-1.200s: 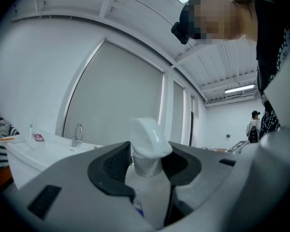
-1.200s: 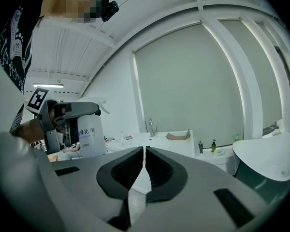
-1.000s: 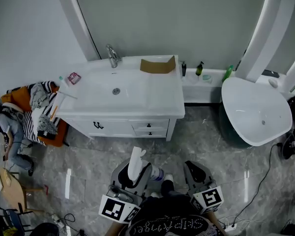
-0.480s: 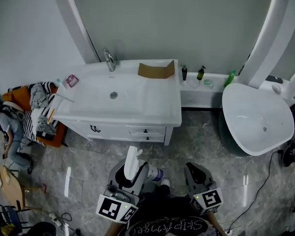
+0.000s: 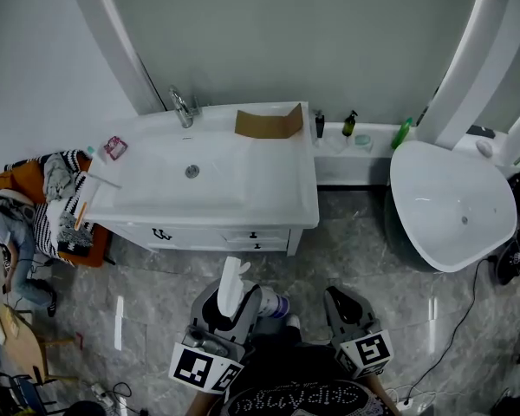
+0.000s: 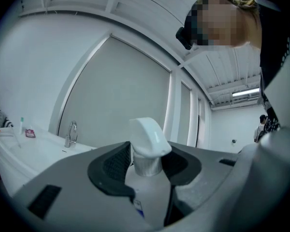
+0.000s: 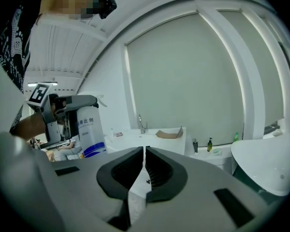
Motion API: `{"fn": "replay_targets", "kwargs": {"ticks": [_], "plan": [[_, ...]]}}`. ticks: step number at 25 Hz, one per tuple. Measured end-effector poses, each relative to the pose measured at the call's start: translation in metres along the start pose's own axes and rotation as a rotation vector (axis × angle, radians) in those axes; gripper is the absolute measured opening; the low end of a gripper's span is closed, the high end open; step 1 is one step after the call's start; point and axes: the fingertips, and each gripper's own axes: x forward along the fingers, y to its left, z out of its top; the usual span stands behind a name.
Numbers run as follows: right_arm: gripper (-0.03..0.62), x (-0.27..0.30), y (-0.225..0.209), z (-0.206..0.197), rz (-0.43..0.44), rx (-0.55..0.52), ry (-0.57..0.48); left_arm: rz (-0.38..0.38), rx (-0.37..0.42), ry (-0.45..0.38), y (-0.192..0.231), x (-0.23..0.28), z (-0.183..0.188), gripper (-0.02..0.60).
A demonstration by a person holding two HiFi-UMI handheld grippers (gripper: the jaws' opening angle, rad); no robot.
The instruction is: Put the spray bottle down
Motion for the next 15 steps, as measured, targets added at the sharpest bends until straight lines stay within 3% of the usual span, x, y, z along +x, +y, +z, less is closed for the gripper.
{"fn": "replay_targets", "kwargs": {"ticks": [15], "plan": [[0.028,0.108,0.003,0.061,-0.023,-0.009,-0.057,-0.064,0.063,0.034,0.094,0.075,0.014,0.178]]}}
